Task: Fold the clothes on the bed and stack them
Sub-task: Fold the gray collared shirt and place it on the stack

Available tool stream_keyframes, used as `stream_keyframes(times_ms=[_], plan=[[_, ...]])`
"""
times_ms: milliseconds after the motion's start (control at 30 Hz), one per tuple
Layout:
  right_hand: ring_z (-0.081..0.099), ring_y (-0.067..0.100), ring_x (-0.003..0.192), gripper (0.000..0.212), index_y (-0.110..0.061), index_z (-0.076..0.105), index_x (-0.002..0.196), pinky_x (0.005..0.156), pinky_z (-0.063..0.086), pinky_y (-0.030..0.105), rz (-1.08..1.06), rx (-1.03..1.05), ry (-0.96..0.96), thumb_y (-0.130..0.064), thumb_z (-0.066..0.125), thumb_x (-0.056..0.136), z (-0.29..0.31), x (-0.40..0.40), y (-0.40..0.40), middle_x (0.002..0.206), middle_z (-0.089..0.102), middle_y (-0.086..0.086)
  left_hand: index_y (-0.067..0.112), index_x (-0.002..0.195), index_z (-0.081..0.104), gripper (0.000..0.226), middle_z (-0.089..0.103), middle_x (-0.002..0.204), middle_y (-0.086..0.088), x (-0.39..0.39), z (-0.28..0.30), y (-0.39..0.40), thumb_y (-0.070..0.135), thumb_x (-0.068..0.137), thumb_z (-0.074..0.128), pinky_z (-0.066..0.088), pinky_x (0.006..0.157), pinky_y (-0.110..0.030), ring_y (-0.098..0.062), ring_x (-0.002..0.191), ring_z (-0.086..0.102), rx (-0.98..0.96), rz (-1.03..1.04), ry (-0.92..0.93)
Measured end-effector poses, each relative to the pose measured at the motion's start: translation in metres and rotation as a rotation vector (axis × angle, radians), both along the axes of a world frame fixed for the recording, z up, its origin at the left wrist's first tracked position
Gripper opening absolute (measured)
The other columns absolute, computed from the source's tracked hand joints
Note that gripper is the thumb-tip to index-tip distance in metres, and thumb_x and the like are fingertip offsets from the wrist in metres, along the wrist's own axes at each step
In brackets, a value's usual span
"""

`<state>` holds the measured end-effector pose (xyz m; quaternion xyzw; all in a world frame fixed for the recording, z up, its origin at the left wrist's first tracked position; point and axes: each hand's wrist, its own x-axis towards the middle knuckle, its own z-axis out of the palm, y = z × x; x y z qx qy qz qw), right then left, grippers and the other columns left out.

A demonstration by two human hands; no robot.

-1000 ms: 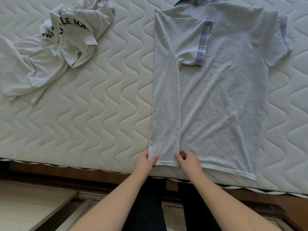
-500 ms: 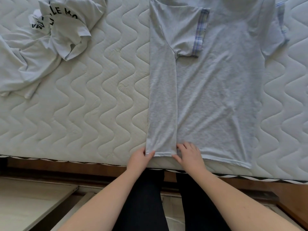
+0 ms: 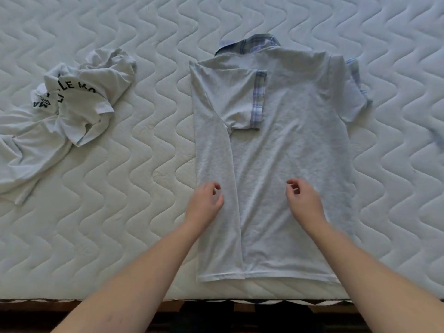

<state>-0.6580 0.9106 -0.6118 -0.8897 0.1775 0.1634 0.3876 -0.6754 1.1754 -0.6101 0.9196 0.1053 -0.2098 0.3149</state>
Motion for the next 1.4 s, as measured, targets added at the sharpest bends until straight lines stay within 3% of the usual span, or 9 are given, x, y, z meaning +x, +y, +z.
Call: stream_keyframes(times_ms=[133, 400, 533, 733, 900, 1033, 1100, 1233, 1400], plan=[[0.057, 0.014, 0.093, 0.028, -0.01, 0.062, 0.122, 0.08, 0.039, 0.02, -0.102, 0.023, -0.049, -0.017, 0.055, 0.096, 0.004, 0.059, -0.03, 0.114, 0.065, 0.007, 0.012, 0.124, 0.059, 0.037, 0.058, 0.119, -0.011, 0.078, 0.002, -0.022, 0.021, 0.089, 0.063, 0.042, 0.097, -0.038, -0.027, 0.111, 0.054, 0.054, -0.149, -0.086], [0.048, 0.029, 0.127, 0.05, -0.005, 0.046, 0.139, 0.109, 0.035, 0.038, -0.365, -0.022, -0.133, -0.02, 0.059, 0.093, 0.003, 0.157, -0.092, 0.138, 0.052, 0.015, 0.019, 0.14, 0.048, 0.055, 0.047, 0.141, -0.005, 0.195, -0.004, -0.085, 0.029, 0.088, 0.062, 0.037, 0.105, -0.04, -0.026, 0.129, 0.043, 0.184, -0.449, -0.219], [0.047, 0.029, 0.13, 0.059, -0.006, 0.041, 0.144, 0.11, 0.036, 0.039, -0.529, 0.026, -0.055, -0.028, 0.06, 0.093, -0.002, 0.2, -0.121, 0.143, 0.049, 0.014, 0.024, 0.146, 0.039, 0.06, 0.038, 0.15, -0.005, 0.237, -0.012, -0.117, 0.034, 0.091, 0.06, 0.029, 0.11, -0.039, -0.025, 0.138, 0.034, 0.229, -0.567, -0.203], [0.065, 0.029, 0.104, 0.042, -0.004, 0.06, 0.125, 0.083, 0.054, 0.037, -0.809, 0.314, 0.0, -0.021, 0.062, 0.087, -0.012, 0.242, -0.148, 0.118, 0.066, 0.014, 0.024, 0.149, 0.035, 0.06, 0.036, 0.153, -0.005, 0.296, -0.018, -0.165, 0.038, 0.094, 0.056, 0.031, 0.112, -0.04, -0.025, 0.14, 0.033, 0.21, -0.703, -0.182], [0.068, 0.03, 0.101, 0.045, 0.001, 0.062, 0.119, 0.089, 0.056, 0.046, -0.94, 0.54, 0.127, -0.027, 0.072, 0.085, -0.022, 0.262, -0.167, 0.114, 0.068, 0.015, 0.019, 0.144, 0.043, 0.048, 0.043, 0.146, -0.009, 0.34, -0.007, -0.217, 0.031, 0.098, 0.05, 0.032, 0.108, -0.04, -0.03, 0.134, 0.039, 0.117, -0.708, -0.337], [0.066, 0.015, 0.047, 0.015, -0.008, 0.063, 0.089, 0.036, 0.047, 0.021, -1.006, 0.731, 0.232, -0.02, 0.073, 0.087, -0.022, 0.276, -0.172, 0.058, 0.07, 0.003, 0.017, 0.134, 0.052, 0.039, 0.05, 0.139, -0.008, 0.381, 0.011, -0.267, 0.03, 0.098, 0.049, 0.031, 0.107, -0.037, -0.03, 0.129, 0.045, 0.031, -0.633, -0.46], [0.061, 0.013, 0.037, 0.014, -0.01, 0.061, 0.08, 0.031, 0.044, 0.022, -1.004, 0.777, 0.267, -0.015, 0.072, 0.088, -0.02, 0.277, -0.176, 0.045, 0.064, 0.001, 0.02, 0.135, 0.049, 0.043, 0.051, 0.139, -0.005, 0.4, 0.017, -0.294, 0.042, 0.098, 0.047, 0.03, 0.107, -0.038, -0.027, 0.13, 0.044, 0.1, -0.605, -0.375], [0.066, 0.011, 0.049, 0.007, -0.013, 0.065, 0.085, 0.044, 0.052, 0.021, -0.97, 0.86, 0.142, -0.01, 0.071, 0.087, -0.019, 0.263, -0.186, 0.056, 0.069, -0.001, 0.008, 0.133, 0.049, 0.069, 0.055, 0.133, -0.012, 0.423, 0.023, -0.342, 0.061, 0.089, 0.054, 0.038, 0.101, -0.045, -0.033, 0.123, 0.051, 0.438, -0.807, 0.021], [0.064, 0.026, 0.093, 0.006, -0.012, 0.062, 0.091, 0.09, 0.054, 0.045, -0.926, 0.83, -0.017, -0.01, 0.068, 0.09, -0.014, 0.235, -0.197, 0.094, 0.068, 0.011, -0.002, 0.123, 0.059, 0.045, 0.06, 0.126, -0.019, 0.426, 0.029, -0.367, 0.028, 0.089, 0.064, 0.044, 0.099, -0.043, -0.035, 0.118, 0.056, 0.496, -0.888, 0.168]])
